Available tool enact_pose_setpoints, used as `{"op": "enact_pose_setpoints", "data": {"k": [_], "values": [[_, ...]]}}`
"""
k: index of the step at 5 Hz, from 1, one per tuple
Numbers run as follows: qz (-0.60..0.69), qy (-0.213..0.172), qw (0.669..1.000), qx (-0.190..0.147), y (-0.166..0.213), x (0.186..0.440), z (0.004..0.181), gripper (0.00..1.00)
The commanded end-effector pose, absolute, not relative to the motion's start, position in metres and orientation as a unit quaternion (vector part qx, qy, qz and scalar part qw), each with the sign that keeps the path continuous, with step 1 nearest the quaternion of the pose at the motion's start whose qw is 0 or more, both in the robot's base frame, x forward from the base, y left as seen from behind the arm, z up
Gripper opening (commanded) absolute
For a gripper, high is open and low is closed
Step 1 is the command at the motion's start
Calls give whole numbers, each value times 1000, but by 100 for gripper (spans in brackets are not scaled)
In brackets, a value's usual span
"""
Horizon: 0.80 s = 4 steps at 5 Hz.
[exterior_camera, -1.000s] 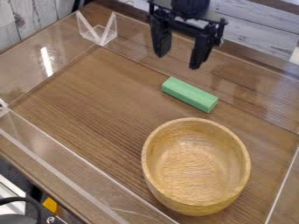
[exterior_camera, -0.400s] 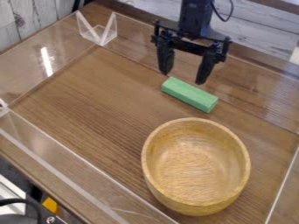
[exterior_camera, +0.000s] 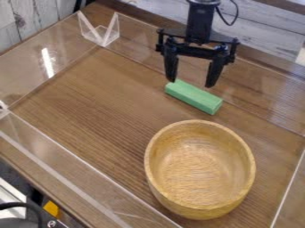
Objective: Put the green block in the brown bowl
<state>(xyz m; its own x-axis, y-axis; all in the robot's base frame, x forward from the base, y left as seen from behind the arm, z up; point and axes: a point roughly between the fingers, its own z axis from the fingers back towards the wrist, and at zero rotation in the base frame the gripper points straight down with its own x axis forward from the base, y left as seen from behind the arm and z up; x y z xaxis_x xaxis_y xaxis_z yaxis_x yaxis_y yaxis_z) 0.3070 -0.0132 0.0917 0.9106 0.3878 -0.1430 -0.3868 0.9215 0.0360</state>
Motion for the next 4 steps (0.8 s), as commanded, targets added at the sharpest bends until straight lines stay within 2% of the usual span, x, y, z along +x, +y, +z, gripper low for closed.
{"op": "enact_pose_setpoints", "data": {"k": [1,4], "values": [[296,35,954,-14,-12,322,106,100],[532,27,845,-34,-4,334,93,100]]}}
